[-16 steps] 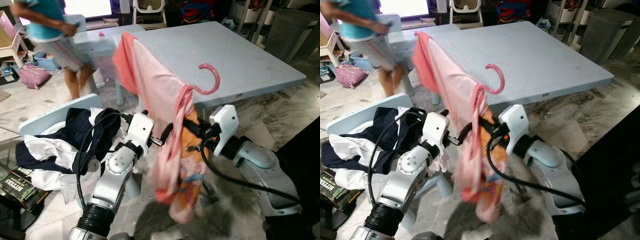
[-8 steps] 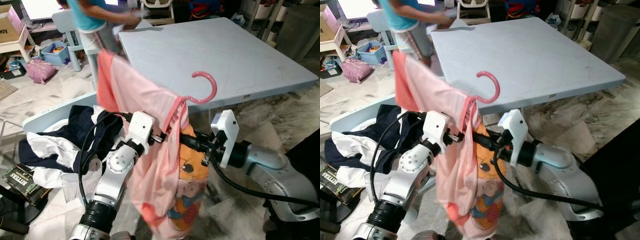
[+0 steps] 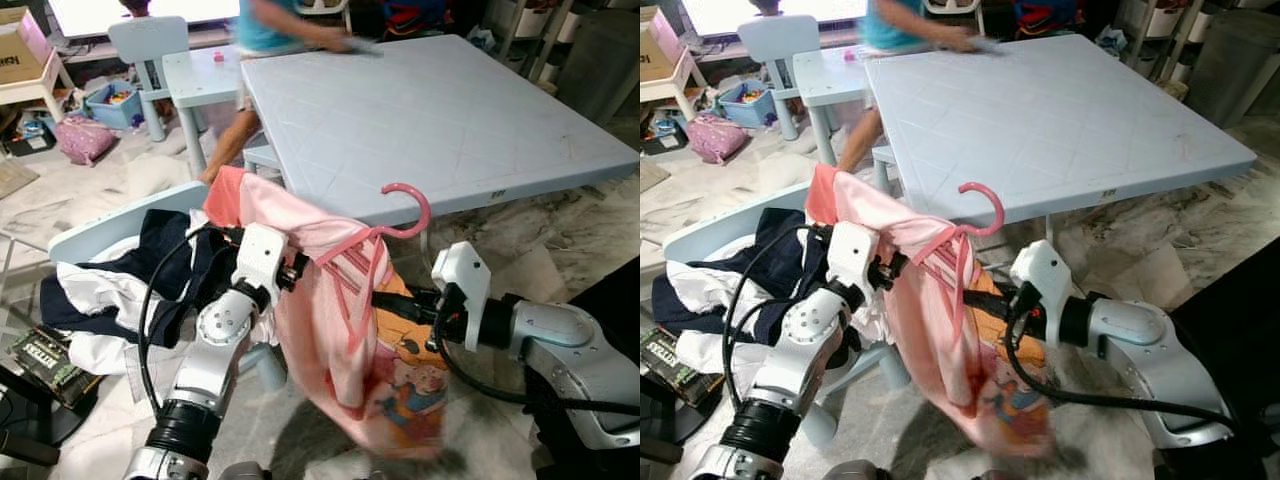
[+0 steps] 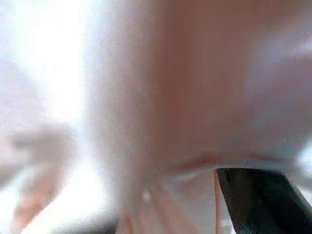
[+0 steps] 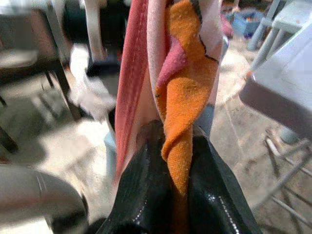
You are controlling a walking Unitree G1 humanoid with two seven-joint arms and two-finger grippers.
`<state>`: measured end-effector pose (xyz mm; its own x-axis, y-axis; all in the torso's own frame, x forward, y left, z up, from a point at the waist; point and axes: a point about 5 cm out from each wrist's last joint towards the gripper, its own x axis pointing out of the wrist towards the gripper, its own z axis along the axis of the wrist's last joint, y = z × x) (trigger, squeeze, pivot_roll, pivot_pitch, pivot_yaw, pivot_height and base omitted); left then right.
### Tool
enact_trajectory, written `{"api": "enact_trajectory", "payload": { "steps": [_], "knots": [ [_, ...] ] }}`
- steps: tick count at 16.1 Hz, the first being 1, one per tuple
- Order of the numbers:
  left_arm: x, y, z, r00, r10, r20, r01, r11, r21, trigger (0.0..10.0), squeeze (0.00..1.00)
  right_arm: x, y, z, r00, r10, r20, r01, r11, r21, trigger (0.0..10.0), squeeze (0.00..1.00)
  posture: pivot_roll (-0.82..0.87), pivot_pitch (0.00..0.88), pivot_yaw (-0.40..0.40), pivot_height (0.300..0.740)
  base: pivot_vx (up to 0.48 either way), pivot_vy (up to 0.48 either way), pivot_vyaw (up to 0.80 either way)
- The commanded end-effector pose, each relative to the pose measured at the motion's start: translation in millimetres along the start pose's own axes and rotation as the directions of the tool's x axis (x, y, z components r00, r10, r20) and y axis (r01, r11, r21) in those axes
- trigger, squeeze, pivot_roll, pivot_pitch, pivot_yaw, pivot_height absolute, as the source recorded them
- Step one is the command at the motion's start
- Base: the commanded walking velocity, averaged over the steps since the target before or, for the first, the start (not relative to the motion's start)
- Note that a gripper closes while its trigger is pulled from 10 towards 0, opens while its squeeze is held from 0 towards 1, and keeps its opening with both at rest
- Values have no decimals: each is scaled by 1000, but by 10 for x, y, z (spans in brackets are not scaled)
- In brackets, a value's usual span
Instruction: Hang hanger
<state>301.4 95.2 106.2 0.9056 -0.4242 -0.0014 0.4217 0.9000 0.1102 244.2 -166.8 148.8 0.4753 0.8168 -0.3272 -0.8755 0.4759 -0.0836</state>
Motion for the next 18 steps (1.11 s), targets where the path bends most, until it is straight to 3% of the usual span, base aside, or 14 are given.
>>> {"api": "enact_trajectory", "payload": {
  "steps": [1,7,10,13,15,18],
  "knots": [
    [-44,101,19,999,36,10,-37,999,22,0,0,-62,-46,-68,999,-11,-53,9,999,-38,10000,0,-94,0,11,740,0,0,0],
    [-198,294,99,998,59,37,-61,996,63,0,0,-316,-305,-347,953,-105,-286,44,976,-213,10000,0,-88,0,9,740,0,0,0],
    [-220,460,235,991,111,77,-116,991,60,0,0,-504,-310,-495,911,-71,-405,-35,968,-248,10000,0,-87,0,8,740,0,0,0],
    [-231,544,244,992,111,68,-116,990,77,0,0,-712,-259,-384,921,34,-388,-113,977,-182,10000,0,-93,0,10,740,0,0,0],
    [-248,598,170,995,101,23,-103,991,89,0,0,-929,-302,-68,951,86,-295,-133,981,-142,10000,0,-115,0,15,740,0,0,0],
    [-233,534,50,996,71,-47,-67,995,75,0,0,-1062,-385,340,984,101,-144,-122,981,-147,10000,0,-126,0,19,740,0,0,0]
  ]
}}
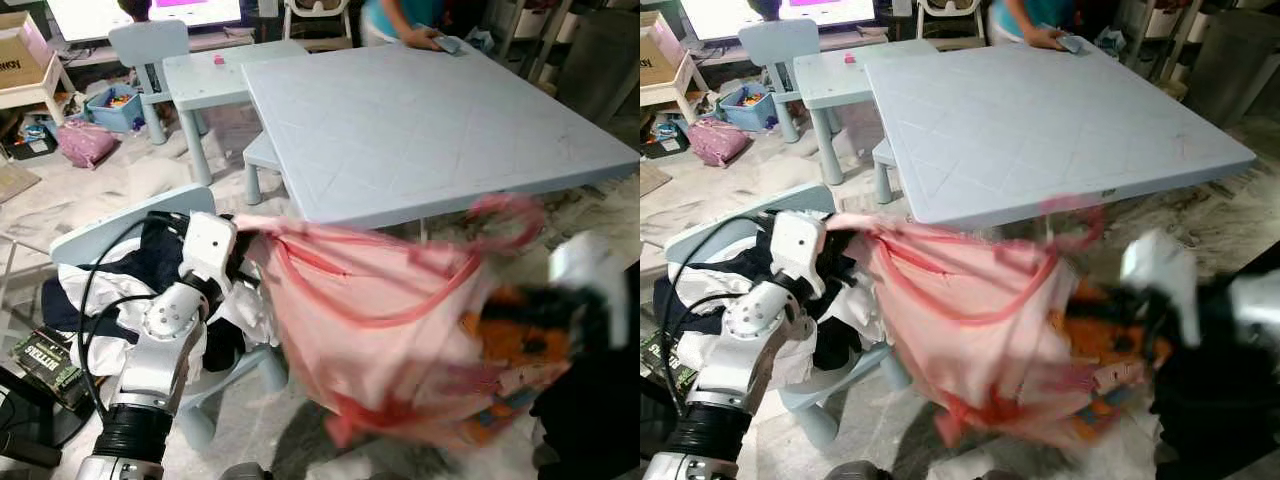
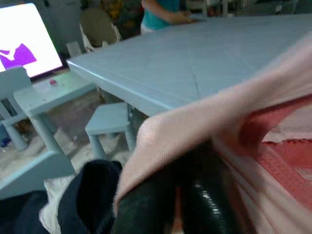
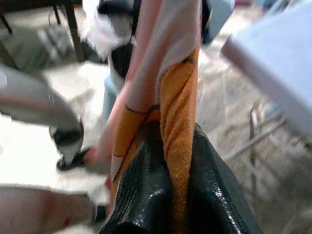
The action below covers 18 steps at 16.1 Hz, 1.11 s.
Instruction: Hang hanger
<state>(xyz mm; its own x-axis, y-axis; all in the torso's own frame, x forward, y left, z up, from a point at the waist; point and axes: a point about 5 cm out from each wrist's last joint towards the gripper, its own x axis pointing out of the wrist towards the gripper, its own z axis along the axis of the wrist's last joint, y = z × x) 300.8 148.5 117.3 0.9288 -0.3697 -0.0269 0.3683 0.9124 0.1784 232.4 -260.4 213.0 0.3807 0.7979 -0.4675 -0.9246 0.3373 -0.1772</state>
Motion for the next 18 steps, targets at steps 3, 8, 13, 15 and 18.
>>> {"api": "enact_trajectory", "payload": {
  "steps": [3,8,13,15,18],
  "knots": [
    [-12,-63,-167,993,-51,-106,48,998,-30,0,0,-52,-13,261,990,30,135,-30,1000,0,10000,0,-122,0,21,740,0,0,0],
    [-52,-518,-262,943,-293,-158,280,955,-99,0,0,236,-137,526,930,-79,359,63,996,56,10000,0,-114,0,15,740,0,0,0],
    [-155,-803,-348,864,-460,-205,478,877,47,10000,1000,779,-396,102,907,-395,148,409,909,-77,10000,0,-93,0,11,740,0,0,0],
    [-174,-840,-357,834,-507,-216,535,840,95,10000,1000,850,-577,11,871,-482,93,491,861,-131,10000,0,-87,0,15,740,0,0,0],
    [-157,-949,-232,798,-581,-160,601,783,157,10000,1000,962,-613,-87,898,-435,68,439,872,-214,10000,0,-68,0,4,740,0,0,0]
  ]
}}
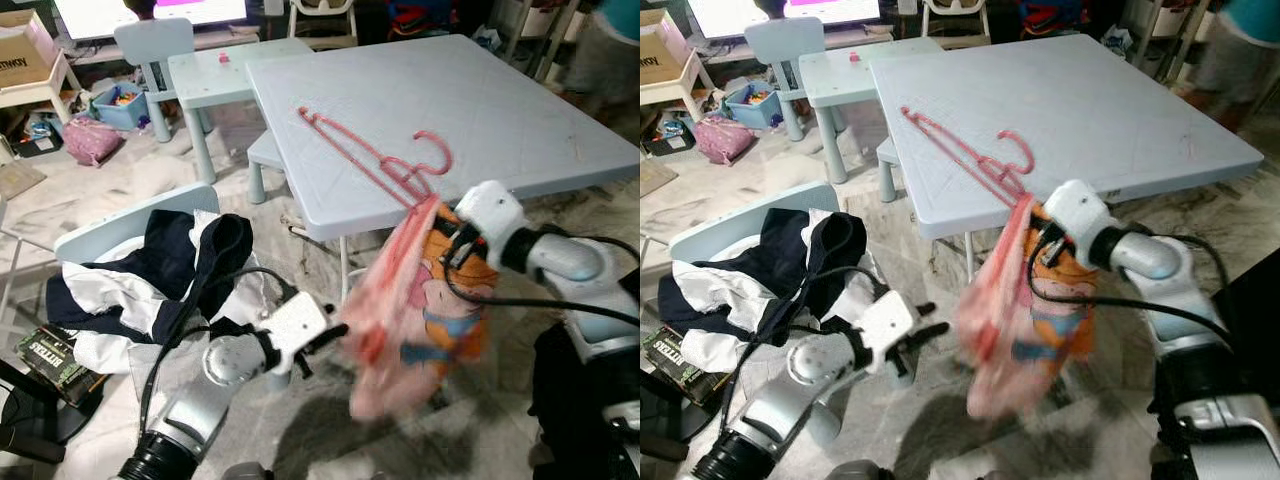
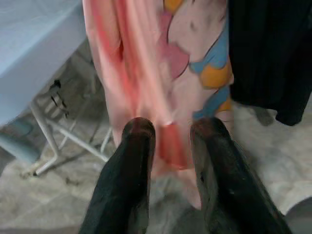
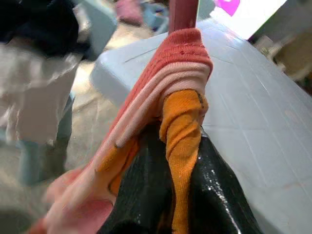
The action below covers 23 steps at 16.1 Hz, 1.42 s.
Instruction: Hang hanger
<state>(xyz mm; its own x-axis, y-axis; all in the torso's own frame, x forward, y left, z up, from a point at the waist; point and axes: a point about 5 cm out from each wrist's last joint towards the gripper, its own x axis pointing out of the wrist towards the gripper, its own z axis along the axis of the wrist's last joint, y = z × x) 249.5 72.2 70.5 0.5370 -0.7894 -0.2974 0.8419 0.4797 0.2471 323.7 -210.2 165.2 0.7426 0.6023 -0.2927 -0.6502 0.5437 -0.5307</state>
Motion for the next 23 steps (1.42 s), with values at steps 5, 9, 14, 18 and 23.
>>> {"api": "enact_trajectory", "payload": {
  "steps": [5,9,14,18,23],
  "knots": [
    [-193,240,204,995,63,79,-75,985,156,10000,1000,-297,64,-212,920,384,-74,-386,922,-22,10000,0,-59,0,1,740,0,0,0],
    [-265,274,222,999,-4,54,-6,981,194,10000,1000,-347,117,-388,876,447,-183,-463,885,-56,10000,0,-58,0,2,740,0,0,0],
    [-300,395,200,995,71,73,-82,984,158,10000,1000,-365,283,-409,815,553,-173,-567,823,-42,10000,0,-59,0,3,740,0,0,0],
    [-282,382,127,997,56,53,-64,986,157,10000,0,-354,274,-331,809,570,-146,-584,808,-79,10000,0,-61,3,4,740,0,0,0],
    [-254,355,130,995,-40,90,31,995,92,10000,0,-423,313,-269,772,629,-93,-633,773,-28,10000,0,-74,0,12,740,0,0,0]
  ]
}}
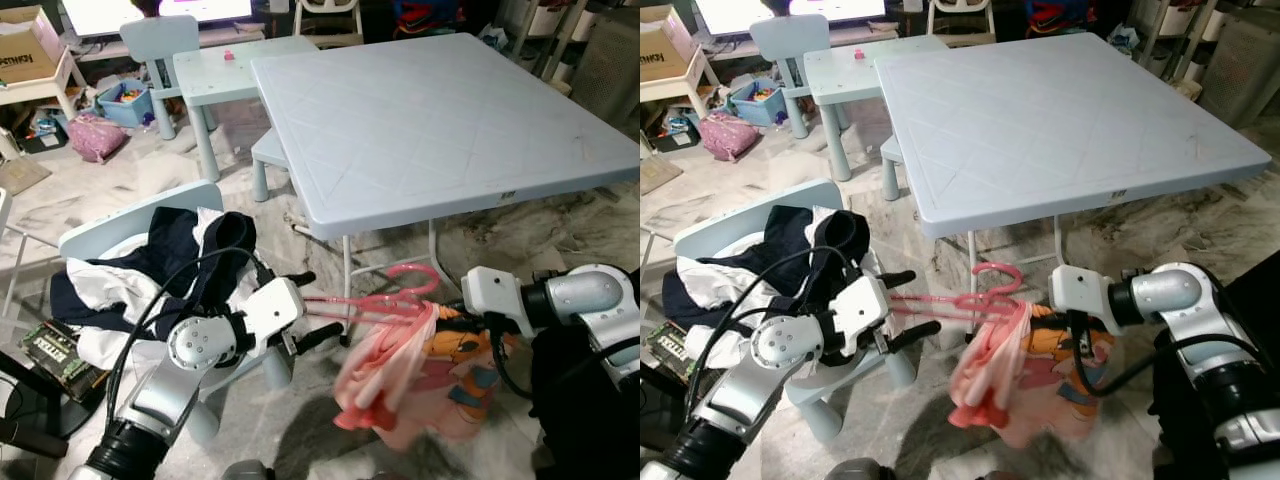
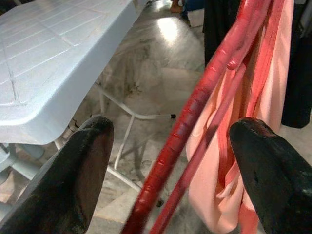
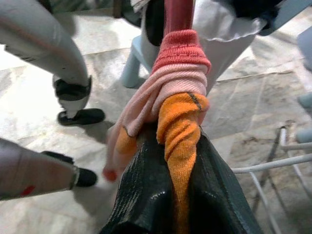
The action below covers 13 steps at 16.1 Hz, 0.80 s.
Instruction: Hang hanger
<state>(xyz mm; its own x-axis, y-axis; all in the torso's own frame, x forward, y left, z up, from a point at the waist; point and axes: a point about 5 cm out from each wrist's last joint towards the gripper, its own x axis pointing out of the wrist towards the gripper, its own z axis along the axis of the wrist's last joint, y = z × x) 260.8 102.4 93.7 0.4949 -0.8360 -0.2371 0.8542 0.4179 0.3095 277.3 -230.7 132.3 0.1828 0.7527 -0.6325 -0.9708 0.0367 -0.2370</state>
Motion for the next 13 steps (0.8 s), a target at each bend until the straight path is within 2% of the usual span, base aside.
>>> {"api": "enact_trajectory", "payload": {
  "steps": [1,4,7,8,9,12,13],
  "knots": [
    [4,77,50,1000,3,21,-3,1000,16,10000,0,-84,-1,13,1000,8,-18,-8,1000,-27,10000,0,-74,0,12,740,0,0,0],
    [64,133,114,998,-42,38,40,998,45,10000,0,-94,-10,5,999,8,-46,-11,998,-58,10000,0,-82,0,12,740,0,0,0],
    [100,130,152,993,-111,45,110,994,23,10000,0,-121,-43,-19,995,-12,-97,2,995,-100,10000,0,-85,0,10,740,0,0,0],
    [104,92,132,987,-152,47,152,988,-4,8353,0,-110,-72,15,997,-30,-75,21,993,-116,10000,0,-86,0,10,740,0,0,0],
    [98,25,105,976,-213,39,214,976,-27,0,0,-102,-111,48,997,-49,-64,39,990,-135,10000,0,-87,0,9,740,0,0,0],
    [109,36,108,969,-245,25,245,970,13,0,0,-116,-136,54,996,-51,-79,37,984,-176,10000,0,-85,0,4,740,0,0,0],
    [112,56,72,964,-265,-5,265,964,31,745,0,-129,-159,76,996,-56,-76,41,982,-183,10000,0,-85,0,4,740,0,0,0]
  ]
}}
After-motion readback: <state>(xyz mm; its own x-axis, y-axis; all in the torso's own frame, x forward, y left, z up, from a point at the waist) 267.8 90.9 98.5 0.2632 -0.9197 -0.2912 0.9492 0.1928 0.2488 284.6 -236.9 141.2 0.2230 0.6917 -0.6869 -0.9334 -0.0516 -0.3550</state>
